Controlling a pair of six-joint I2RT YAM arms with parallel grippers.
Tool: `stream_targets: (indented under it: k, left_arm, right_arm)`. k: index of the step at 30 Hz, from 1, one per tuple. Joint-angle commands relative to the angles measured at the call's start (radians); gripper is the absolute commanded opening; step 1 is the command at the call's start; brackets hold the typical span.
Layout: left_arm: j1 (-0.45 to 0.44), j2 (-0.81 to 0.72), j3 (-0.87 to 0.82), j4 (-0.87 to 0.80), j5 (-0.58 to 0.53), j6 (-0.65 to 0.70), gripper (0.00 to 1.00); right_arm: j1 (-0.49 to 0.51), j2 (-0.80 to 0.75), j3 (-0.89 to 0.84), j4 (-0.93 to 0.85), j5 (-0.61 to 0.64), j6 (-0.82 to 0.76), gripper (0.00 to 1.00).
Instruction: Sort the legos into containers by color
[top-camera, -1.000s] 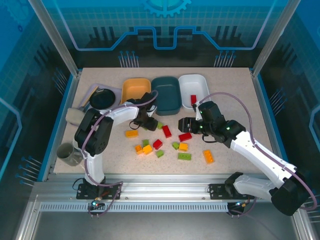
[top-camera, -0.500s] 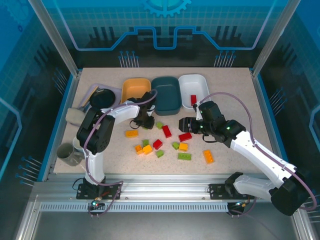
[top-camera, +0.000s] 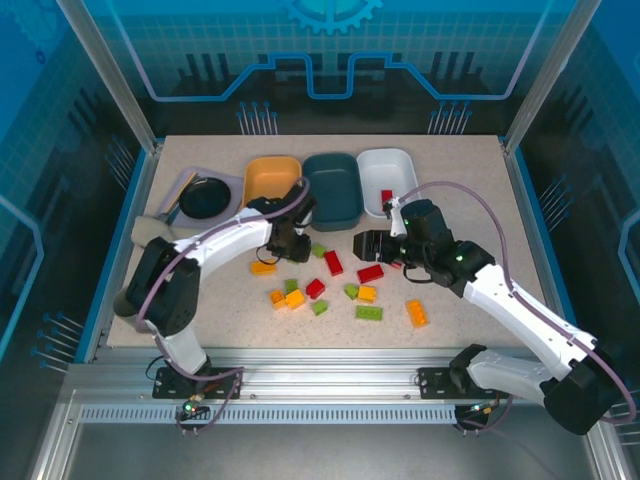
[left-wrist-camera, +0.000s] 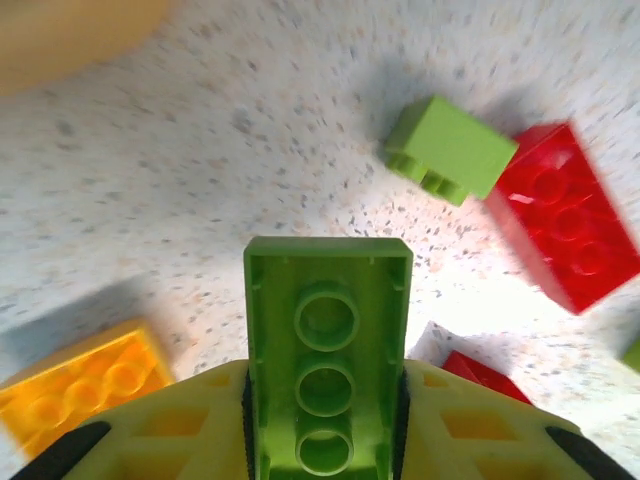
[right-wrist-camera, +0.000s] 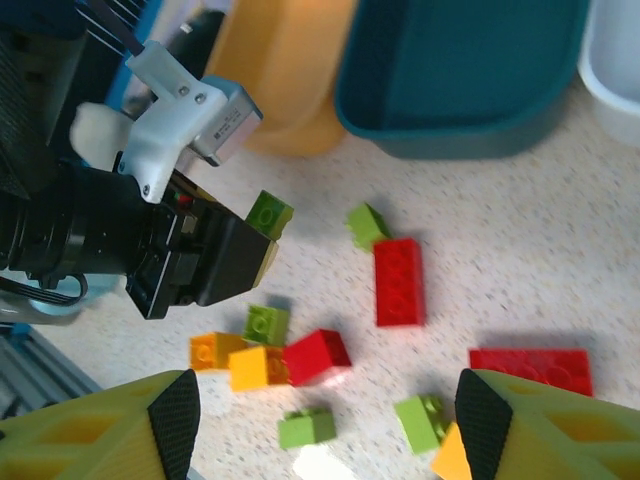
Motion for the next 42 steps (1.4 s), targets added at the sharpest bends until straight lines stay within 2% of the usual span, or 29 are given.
stream_targets:
  k: [1,5,10,16,19,24,29,35,39,42]
  left_arm:
    - [0.072,-0.019,0.102,-0.112,0.013,-0.06,0.35]
    - [0.177,0.06,0.217,-0.139,0.026,-0.063,0.35]
    - [0.282,0.265,0.449,-0.189,0.043,-0.08,0.35]
    - [0.334,0.521,0.727,-0.254,0.046,-0.084,0.38]
    - [0.354,0.61,0.796,-0.272,0.058,-0.093,0.39]
    - [0.36,0.675,0.851,-0.279,0.086,-0.08,0.45]
    - [0.36,0.661,0.861,-0.279,0.103,-0.081,0.58]
    - [0.354,0.557,0.868,-0.264,0.116,-0.123,0.65]
    - [0.337,0.442,0.824,-0.232,0.146,-0.169,0.68]
    - [0.301,0.295,0.692,-0.152,0.181,-0.208,0.71]
  right_arm:
    - [0.027,-0.002,0.012,0.16,-0.036,-0.038,0.72]
    - [0.041,0.087,0.093,0.175,-0.034,-0.058,0.72]
    - [0.044,0.19,0.199,0.183,-0.032,-0.071,0.72]
    - [0.03,0.271,0.279,0.133,-0.032,-0.062,0.72]
    - [0.027,0.287,0.288,0.118,-0.038,-0.051,0.72]
    - [0.021,0.288,0.284,0.086,-0.017,-0.043,0.72]
    - [0.012,0.278,0.28,0.024,0.008,-0.043,0.72]
    - [0.005,0.235,0.279,-0.088,0.063,-0.062,0.72]
    - [0.002,0.195,0.293,-0.271,0.143,-0.047,0.71]
    - [-0.006,0.168,0.315,-0.492,0.22,0.015,0.71]
